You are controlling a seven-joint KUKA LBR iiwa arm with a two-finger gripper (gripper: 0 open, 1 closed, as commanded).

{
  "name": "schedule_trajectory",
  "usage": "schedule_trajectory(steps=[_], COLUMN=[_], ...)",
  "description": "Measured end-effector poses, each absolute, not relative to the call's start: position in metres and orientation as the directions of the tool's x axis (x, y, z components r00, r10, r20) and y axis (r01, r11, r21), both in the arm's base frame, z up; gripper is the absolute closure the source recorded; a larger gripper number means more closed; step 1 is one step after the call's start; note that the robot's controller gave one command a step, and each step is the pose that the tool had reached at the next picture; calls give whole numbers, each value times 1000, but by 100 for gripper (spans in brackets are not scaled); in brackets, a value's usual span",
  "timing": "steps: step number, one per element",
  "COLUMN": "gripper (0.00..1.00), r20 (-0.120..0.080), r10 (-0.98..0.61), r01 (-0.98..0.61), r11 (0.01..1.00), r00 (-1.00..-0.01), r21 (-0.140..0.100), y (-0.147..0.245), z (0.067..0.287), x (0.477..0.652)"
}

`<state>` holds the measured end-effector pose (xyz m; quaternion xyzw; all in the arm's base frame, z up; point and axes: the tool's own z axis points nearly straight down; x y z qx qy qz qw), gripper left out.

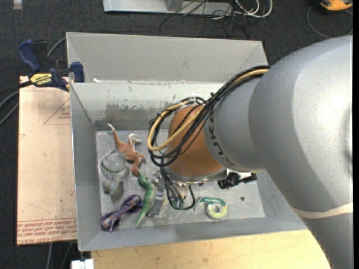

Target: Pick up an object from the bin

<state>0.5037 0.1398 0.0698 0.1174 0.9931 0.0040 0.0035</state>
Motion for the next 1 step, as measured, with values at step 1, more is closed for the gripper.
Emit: schedule_trajectory(steps=[1], gripper=[100], r20=[-12], r10=[109], r01=[108], r11=[994], r00=[-994], r21=[10], y=[138], z=[70], x=[505])
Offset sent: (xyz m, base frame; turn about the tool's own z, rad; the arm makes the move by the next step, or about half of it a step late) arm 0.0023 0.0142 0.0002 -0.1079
